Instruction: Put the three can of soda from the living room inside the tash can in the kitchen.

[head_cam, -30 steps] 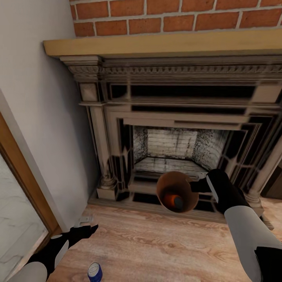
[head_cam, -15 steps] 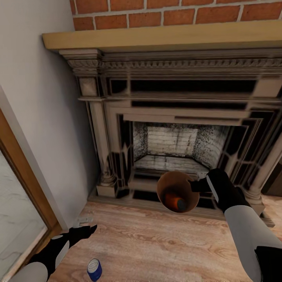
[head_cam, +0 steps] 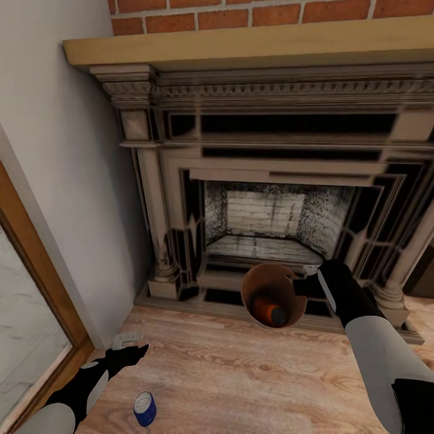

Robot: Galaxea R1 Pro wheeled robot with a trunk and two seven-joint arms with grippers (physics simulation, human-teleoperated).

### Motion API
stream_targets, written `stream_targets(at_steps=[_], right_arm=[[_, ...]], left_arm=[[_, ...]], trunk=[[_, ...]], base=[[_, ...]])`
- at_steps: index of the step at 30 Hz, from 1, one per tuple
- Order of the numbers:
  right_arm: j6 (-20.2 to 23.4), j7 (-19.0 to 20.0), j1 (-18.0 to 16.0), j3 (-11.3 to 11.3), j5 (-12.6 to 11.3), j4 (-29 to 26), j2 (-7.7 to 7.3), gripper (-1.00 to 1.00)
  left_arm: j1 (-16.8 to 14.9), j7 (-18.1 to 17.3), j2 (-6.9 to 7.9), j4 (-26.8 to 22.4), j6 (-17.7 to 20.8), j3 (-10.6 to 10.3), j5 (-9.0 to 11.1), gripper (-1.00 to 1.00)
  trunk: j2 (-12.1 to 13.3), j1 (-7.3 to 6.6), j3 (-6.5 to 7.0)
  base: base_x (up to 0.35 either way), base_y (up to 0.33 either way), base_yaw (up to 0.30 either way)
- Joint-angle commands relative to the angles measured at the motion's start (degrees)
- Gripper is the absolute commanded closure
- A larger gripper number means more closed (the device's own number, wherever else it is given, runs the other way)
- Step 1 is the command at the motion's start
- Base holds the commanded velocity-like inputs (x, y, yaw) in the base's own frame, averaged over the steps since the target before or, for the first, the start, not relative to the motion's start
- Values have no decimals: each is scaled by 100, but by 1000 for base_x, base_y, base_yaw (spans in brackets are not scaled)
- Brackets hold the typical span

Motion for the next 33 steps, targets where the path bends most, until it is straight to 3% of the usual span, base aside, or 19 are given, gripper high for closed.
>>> stream_targets(at_steps=[1, 8, 12, 17, 33], right_arm=[[12, 22, -4, -5, -139, -2, 8, 100], [12, 22, -2, 1, -135, -2, 7, 100], [12, 22, -2, -9, -5, -2, 0, 100], [12, 22, -1, -15, 114, -2, -2, 100], [12, 22, -3, -17, 147, -2, -2, 100]], left_arm=[[-1, 29, -4, 0, 0, 1, 3, -100], [-1, 56, -8, 0, -4, 2, 4, -100], [-1, 58, -14, 0, -5, 2, 5, -100], [-3, 59, -18, 0, -7, 2, 5, -100], [-2, 59, -55, 0, -33, 1, -3, -100]], trunk=[[-42, 22, -17], [-323, 175, -143], [-483, 263, -215], [-489, 276, -326], [-511, 317, -680]], base=[[0, 0, 0], [0, 0, 0], [0, 0, 0], [0, 0, 0], [0, 0, 0]])
